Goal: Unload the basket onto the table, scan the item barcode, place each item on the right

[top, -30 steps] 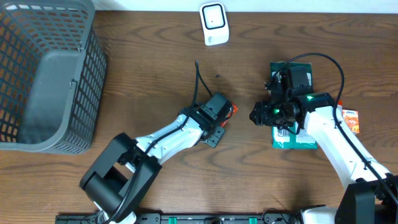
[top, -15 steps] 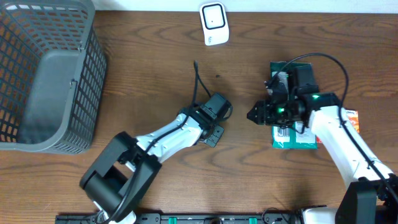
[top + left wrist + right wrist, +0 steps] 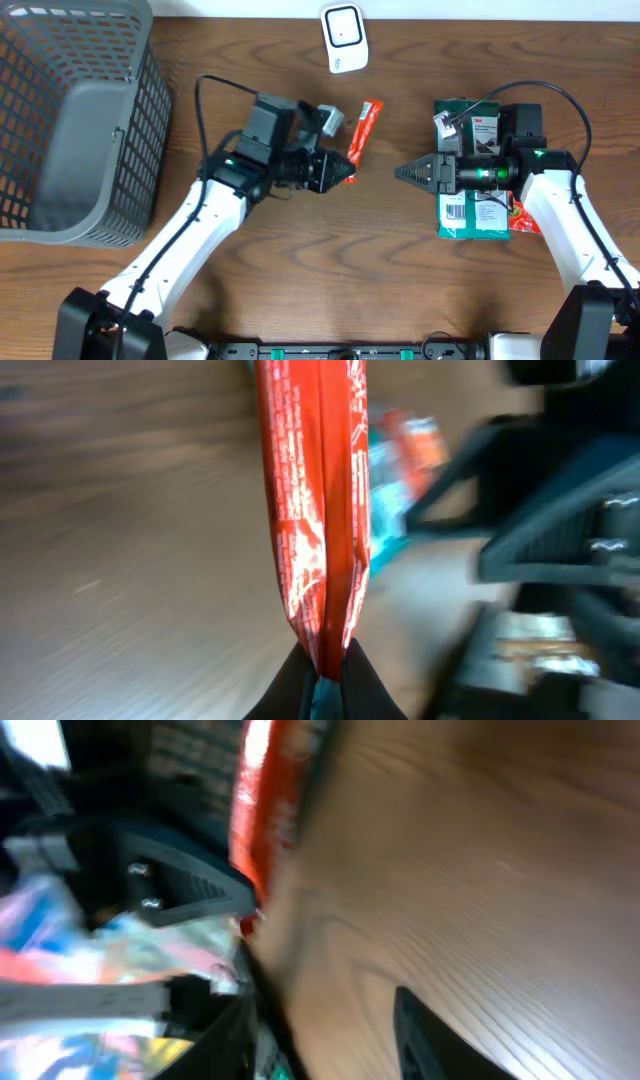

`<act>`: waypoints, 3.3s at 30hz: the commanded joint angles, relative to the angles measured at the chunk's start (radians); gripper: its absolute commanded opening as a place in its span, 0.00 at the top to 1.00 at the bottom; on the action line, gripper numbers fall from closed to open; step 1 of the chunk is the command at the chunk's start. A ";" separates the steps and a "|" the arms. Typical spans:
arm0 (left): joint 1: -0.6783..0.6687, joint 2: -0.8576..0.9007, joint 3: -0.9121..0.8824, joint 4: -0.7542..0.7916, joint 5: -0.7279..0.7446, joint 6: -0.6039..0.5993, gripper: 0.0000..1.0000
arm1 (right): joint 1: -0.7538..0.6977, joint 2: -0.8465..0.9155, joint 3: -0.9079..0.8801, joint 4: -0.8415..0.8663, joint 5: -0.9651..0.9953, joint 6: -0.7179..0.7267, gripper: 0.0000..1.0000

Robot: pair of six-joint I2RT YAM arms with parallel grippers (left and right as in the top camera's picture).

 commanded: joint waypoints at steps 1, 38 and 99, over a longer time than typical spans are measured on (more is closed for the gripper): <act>0.041 -0.004 0.015 0.062 0.382 -0.063 0.93 | -0.003 0.003 -0.006 0.067 -0.311 -0.080 0.67; 0.045 -0.004 0.015 0.189 0.452 -0.168 0.92 | 0.158 0.002 -0.006 0.595 -0.356 0.224 0.73; 0.201 -0.002 0.014 -0.348 -0.737 0.034 0.44 | 0.570 0.535 0.750 -0.632 1.285 0.264 0.99</act>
